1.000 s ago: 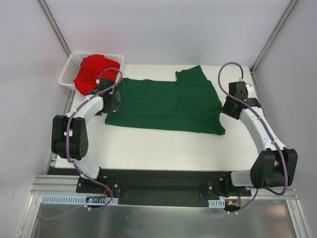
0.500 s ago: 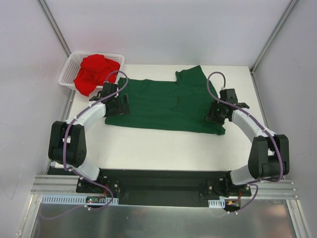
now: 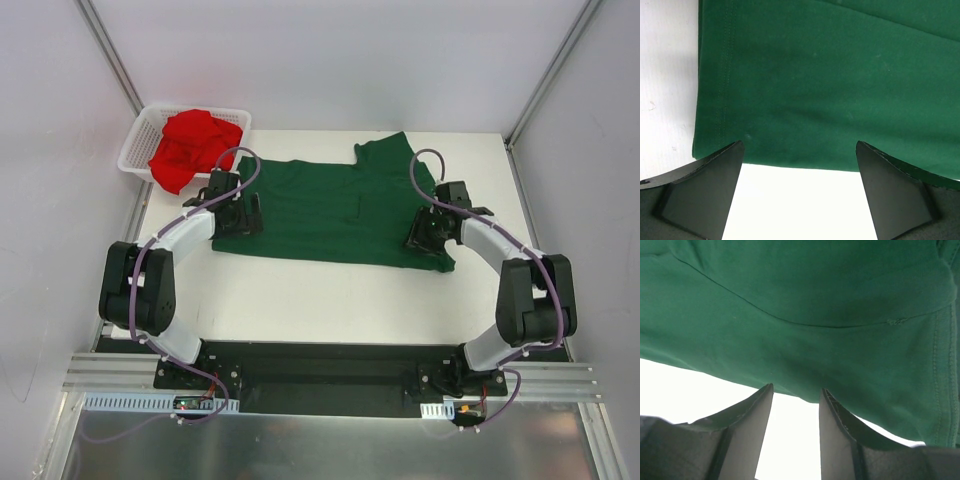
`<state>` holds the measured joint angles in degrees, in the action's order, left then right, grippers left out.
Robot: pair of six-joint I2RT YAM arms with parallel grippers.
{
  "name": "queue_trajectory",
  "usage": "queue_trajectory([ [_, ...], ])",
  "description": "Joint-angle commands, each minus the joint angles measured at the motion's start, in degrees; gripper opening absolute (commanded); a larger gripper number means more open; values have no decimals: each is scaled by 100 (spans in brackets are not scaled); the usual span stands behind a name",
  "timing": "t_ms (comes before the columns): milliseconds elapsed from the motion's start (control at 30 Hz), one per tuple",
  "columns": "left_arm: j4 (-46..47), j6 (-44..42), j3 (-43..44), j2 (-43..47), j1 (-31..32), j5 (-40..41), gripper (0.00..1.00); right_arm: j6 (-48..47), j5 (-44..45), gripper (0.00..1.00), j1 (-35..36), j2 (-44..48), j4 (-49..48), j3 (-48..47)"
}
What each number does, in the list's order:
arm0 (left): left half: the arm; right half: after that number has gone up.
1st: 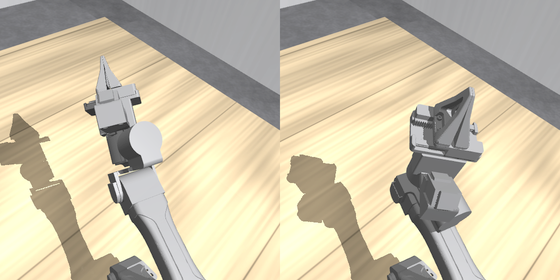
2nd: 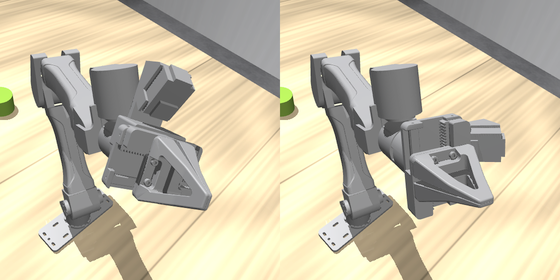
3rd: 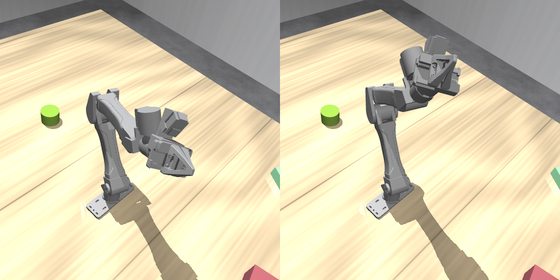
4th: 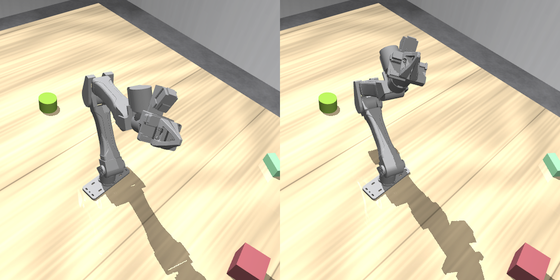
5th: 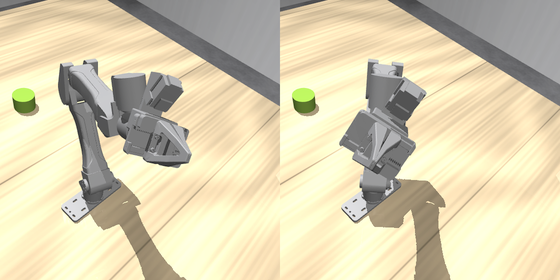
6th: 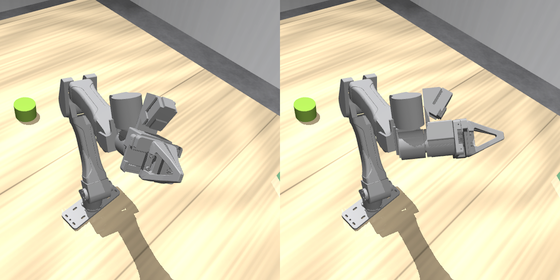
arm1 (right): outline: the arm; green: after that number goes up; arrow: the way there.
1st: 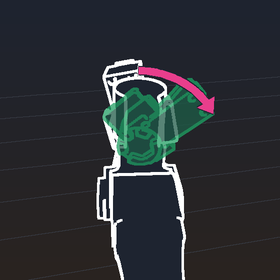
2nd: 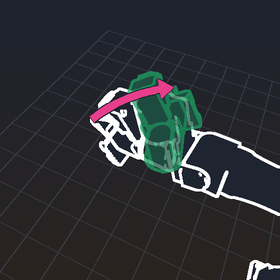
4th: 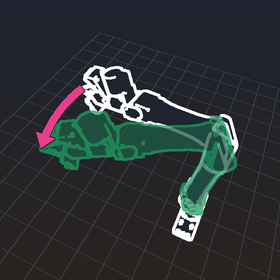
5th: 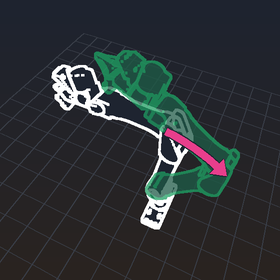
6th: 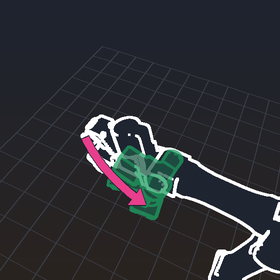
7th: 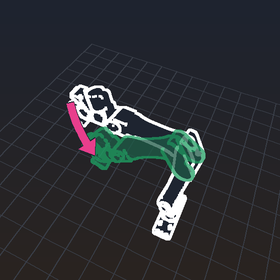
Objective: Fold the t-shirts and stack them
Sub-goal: Fold the flattened tshirt in 1/3 of the way
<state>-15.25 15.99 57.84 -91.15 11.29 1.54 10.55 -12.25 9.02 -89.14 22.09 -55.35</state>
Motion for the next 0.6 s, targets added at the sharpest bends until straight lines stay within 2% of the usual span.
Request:
queue_trajectory([
  [0,83,71,-45,-34,31,30,95,79,135,45,48,-164,15,7],
  [233,83,62,-54,-69,31,57,95,97,144,45,48,-358,146,-63],
  [567,66,36,-54,-192,31,232,95,-44,785,45,56,-490,797,-415],
])
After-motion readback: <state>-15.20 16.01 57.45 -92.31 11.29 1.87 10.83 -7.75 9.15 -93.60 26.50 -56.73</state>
